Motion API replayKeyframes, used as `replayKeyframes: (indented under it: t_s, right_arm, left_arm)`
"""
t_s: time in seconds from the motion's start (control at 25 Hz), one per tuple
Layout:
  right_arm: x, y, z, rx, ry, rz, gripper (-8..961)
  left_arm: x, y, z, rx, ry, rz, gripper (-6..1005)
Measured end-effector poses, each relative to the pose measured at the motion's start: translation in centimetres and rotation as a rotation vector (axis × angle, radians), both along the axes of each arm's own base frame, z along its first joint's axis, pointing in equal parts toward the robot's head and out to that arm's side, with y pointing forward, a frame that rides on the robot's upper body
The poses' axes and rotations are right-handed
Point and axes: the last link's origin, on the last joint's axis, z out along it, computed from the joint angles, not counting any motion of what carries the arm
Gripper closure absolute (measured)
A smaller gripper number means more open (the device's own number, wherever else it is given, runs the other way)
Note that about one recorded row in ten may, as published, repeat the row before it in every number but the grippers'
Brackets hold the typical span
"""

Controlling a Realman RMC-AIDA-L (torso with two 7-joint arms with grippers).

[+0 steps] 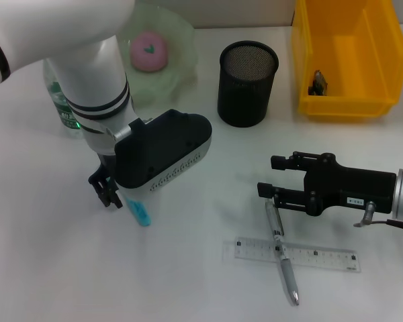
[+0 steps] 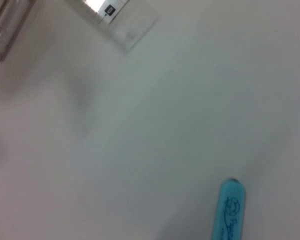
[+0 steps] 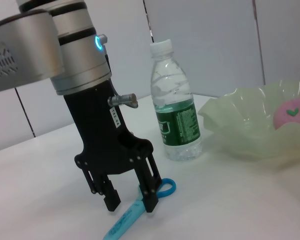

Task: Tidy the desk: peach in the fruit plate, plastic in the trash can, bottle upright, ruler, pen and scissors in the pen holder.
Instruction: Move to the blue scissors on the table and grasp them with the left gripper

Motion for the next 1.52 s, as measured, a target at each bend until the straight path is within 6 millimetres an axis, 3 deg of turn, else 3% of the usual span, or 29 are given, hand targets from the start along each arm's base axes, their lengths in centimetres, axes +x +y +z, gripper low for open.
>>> replayKeyframes:
  t_s: [0.48, 1.44, 1.52]
  right_arm:
    - [-0.04, -0.03, 0.0, -0.002, 0.003, 0.0, 289]
    - [-0.05, -0.07, -0.05, -0.011, 0.006, -0.008, 289]
    - [-0.05, -0.08, -0.06, -0.012, 0.005, -0.008, 289]
  left_arm:
    - [-0.2, 0.07, -0.15, 0.005, -0.011, 0.014, 577]
    - [-0.74, -0.04, -0.27, -0.008, 0.001, 0.022, 593]
    - [-0.76, -0.05, -0.27, -0.009, 0.001, 0.023, 630]
